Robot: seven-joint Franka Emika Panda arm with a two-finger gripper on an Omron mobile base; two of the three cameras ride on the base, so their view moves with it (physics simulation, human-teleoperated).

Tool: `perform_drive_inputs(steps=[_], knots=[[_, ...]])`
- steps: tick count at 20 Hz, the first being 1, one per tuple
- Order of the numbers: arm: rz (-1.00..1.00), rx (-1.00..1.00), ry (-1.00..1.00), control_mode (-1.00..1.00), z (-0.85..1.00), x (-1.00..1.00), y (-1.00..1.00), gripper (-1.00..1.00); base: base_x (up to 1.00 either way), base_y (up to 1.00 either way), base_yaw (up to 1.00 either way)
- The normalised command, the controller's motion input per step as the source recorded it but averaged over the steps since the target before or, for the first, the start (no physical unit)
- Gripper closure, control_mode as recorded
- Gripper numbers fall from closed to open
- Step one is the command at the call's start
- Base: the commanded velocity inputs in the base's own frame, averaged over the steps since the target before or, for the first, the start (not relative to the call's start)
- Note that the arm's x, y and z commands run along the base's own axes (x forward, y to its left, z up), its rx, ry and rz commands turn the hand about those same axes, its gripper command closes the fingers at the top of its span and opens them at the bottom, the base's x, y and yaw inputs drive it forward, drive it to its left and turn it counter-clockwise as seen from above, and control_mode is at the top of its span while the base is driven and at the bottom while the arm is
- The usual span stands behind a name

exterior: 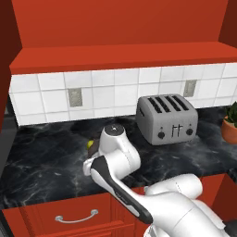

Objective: There are various items on the counter. Only move the condiments/shakers into the cabinet.

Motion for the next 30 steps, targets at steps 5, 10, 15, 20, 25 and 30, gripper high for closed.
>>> perform_drive_inputs(steps=[5,10,15,20,25,30], knots=[[0.03,-0.01,-0.11,-1.00,-0.22,0.14,-0.01,-1.00,0.00,0.00,0.00],[0.00,-0.01,-0.02,-1.00,-0.12,0.20,-0.01,-1.00,0.00,0.00,0.00],[0.00,0.01,0.00,-1.00,-0.04,0.23,0.00,-1.00,0.00,0.00,0.00],[0.00,0.03,0.00,-1.00,-0.03,0.22,0.00,-1.00,0.00,0.00,0.00],[0.00,0.00,-0.03,-1.00,-0.11,0.24,0.00,-1.00,0.00,0.00,0.00],[0.00,0.00,-0.09,-1.00,-0.17,0.19,0.00,-1.00,0.00,0.00,0.00]])
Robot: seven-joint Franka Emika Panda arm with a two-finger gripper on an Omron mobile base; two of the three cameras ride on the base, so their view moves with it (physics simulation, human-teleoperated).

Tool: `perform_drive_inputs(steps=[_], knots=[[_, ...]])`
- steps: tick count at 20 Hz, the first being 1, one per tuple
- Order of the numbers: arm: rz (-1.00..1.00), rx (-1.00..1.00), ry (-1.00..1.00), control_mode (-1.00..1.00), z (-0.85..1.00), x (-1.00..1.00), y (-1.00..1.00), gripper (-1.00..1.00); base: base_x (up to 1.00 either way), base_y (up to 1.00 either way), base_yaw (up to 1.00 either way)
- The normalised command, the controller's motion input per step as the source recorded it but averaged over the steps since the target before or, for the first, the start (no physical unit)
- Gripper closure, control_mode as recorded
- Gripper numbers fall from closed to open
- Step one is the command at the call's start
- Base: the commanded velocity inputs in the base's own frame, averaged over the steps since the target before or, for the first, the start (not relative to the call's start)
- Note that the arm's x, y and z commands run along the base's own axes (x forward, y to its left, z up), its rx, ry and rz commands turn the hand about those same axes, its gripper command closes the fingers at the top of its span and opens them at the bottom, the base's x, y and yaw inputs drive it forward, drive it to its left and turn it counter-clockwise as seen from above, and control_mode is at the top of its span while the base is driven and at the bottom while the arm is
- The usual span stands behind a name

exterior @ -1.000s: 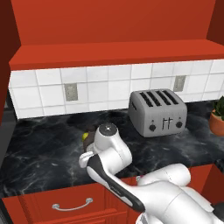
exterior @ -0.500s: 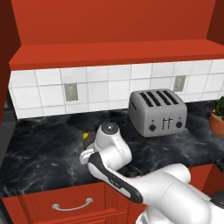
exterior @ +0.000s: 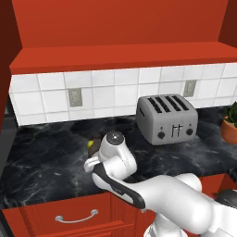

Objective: There are various items on the counter. Only move the condiments/shakers into the cabinet.

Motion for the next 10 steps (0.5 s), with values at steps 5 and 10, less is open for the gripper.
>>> perform_drive_inputs(steps=[5,10], knots=[[0.00,0.00,-0.08,-1.00,-0.13,0.17,0.00,-1.00,0.00,0.00,0.00],[0.00,0.01,-0.06,-1.00,-0.07,0.11,0.01,-1.00,0.00,0.00,0.00]])
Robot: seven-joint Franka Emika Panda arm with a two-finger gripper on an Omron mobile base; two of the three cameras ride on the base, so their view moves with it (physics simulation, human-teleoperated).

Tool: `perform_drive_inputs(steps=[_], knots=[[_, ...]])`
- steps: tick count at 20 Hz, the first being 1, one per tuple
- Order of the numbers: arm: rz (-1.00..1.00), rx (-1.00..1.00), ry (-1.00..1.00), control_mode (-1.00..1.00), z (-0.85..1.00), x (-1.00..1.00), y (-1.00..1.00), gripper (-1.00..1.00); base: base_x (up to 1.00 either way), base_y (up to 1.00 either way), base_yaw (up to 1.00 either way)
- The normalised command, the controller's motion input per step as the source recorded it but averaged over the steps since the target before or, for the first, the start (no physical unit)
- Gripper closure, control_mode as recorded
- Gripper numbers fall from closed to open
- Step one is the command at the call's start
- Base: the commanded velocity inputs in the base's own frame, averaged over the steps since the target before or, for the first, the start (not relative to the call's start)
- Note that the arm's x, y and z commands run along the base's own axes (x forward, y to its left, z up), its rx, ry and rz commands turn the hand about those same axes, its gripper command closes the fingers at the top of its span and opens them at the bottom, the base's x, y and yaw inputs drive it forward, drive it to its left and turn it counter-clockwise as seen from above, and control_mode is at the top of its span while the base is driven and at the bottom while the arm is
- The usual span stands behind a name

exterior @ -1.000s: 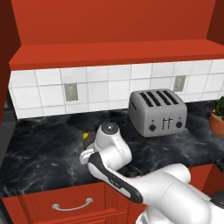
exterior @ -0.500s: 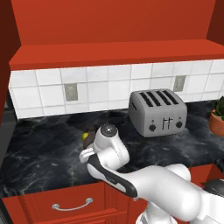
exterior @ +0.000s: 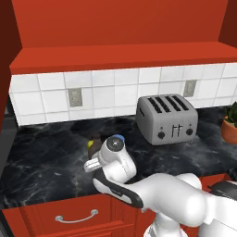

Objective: There are various items on the counter. Only move the condiments/shakers into the cabinet.

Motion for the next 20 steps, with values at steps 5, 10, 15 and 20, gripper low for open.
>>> perform_drive_inputs(steps=[5,10,15,20], knots=[[0.00,0.03,-0.01,-1.00,-0.03,0.15,0.21,-1.00,0.00,0.00,0.00],[0.00,0.03,0.00,-1.00,-0.07,0.18,0.10,-1.00,0.00,0.00,0.00],[0.00,0.00,0.00,-1.00,-0.04,0.06,0.00,1.00,0.00,0.00,0.00],[0.00,0.00,-0.02,-1.00,0.13,-0.16,0.00,1.00,0.00,0.00,0.00]])
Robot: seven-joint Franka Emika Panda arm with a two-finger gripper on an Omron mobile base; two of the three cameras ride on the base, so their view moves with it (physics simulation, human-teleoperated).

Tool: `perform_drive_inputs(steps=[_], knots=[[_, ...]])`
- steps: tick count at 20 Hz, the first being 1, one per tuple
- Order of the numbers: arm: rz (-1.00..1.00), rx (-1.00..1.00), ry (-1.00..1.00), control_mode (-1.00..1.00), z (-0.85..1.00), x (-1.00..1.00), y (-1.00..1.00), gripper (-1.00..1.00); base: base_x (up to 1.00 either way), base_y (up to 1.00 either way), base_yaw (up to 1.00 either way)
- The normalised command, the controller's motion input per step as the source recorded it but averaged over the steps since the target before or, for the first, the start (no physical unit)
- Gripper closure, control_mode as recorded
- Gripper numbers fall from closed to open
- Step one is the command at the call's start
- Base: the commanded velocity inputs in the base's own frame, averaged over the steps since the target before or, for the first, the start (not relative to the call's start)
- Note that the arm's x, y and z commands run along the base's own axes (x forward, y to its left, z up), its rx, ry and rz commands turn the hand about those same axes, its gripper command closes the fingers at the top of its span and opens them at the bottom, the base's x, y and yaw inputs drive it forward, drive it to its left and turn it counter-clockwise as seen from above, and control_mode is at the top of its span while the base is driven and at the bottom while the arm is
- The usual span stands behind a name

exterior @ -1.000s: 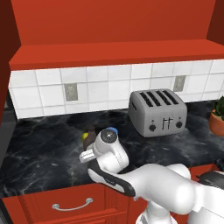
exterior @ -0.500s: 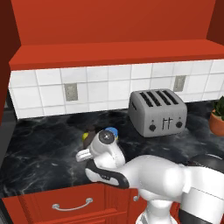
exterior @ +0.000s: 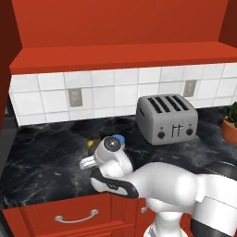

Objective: There are various items on the counter. Only move the condiments/shakers into the cabinet.

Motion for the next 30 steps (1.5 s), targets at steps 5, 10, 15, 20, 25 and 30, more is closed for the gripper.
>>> perform_drive_inputs(steps=[5,10,15,20,25,30], knots=[[0.00,0.00,-0.04,-1.00,0.91,-0.98,-0.11,1.00,0.00,0.00,0.00],[0.00,-0.01,0.00,-1.00,1.00,-0.96,-0.44,1.00,0.00,0.00,0.00],[0.07,-0.15,-0.17,-1.00,1.00,-0.55,-0.48,1.00,0.00,0.00,0.00],[0.10,-0.16,-0.24,-1.00,1.00,-0.25,-0.44,1.00,0.00,0.00,0.00],[0.06,0.00,-0.09,-1.00,1.00,-0.10,-0.41,1.00,0.00,0.00,0.00],[0.02,0.15,-0.10,-1.00,1.00,0.00,-0.53,1.00,0.00,0.00,0.00]])
